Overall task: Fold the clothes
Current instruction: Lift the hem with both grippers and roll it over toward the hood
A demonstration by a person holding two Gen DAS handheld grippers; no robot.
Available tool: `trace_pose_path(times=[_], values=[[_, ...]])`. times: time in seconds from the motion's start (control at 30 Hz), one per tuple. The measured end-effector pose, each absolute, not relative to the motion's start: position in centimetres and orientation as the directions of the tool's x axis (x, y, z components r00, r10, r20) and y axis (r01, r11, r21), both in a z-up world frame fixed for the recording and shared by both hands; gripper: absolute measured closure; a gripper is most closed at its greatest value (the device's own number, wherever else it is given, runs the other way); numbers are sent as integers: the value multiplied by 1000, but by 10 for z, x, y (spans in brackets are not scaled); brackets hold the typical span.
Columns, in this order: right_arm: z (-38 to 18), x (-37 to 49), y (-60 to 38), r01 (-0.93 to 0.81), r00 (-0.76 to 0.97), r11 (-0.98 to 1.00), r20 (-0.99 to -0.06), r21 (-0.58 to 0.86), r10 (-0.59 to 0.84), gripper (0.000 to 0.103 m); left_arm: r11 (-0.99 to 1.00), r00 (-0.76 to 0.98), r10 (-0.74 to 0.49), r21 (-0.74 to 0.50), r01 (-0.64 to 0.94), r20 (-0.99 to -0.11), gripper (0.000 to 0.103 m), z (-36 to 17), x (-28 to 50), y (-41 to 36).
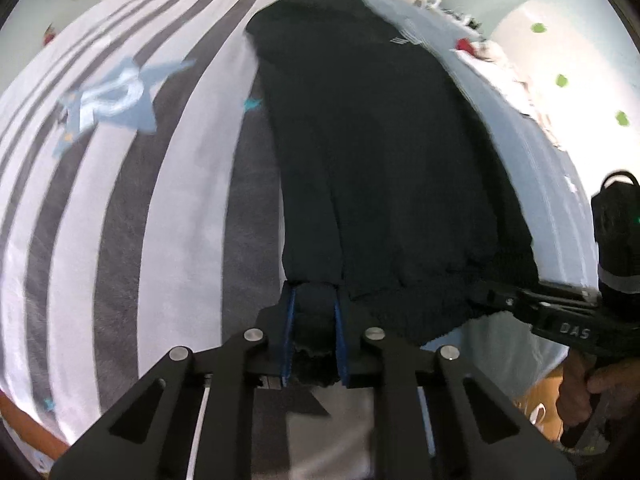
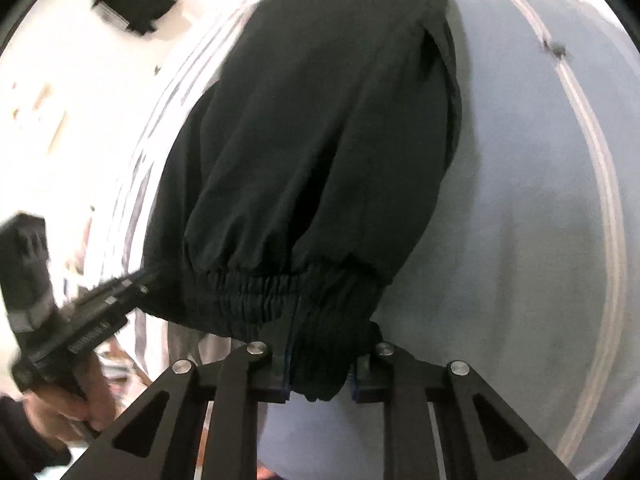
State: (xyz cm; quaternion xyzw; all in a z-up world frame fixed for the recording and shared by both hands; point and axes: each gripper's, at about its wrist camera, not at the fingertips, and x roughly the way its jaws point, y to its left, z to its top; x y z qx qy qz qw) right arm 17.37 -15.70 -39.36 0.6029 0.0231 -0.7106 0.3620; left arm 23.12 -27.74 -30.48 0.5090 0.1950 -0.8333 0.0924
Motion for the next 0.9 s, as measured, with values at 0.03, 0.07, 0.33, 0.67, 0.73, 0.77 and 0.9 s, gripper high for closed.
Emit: trace_pose_path(times=[0.03,0.07,0.33,0.67,0.73,0.77,0.9], values=[[-382,180,-154,566,-27,-729,-876,384,-482,87,-909,-468,45,-230,347,-882,89,-297,234,-274],[-370,186,-151,582,-36,-723,-876,372,-480,89,-911,-470,49,-232,340,-882,89,-286,238,-269],[-299,260,-109,633,33,-693,-906,346,-422,89,-903,-350,137,-262,340,-927,89,-229,298,-219],[-233,251,-86,628,117,-681,-911,376,-396,89,-911,-327,193,-293,291,-925,89,-162,355,-188],[-218,238,-71,611,80,-695,-904,378,-421,89,-900,-367,179,-303,314,-913,89,-149,353,-191],[-209,232,-74,617,53,-697,-903,366,-427,89,-896,-387,169,-305,322,-906,89,-141,352,-191],[-176,209,-95,618,-59,-709,-880,339,-472,89,-898,-476,104,-289,333,-873,89,-111,329,-210]])
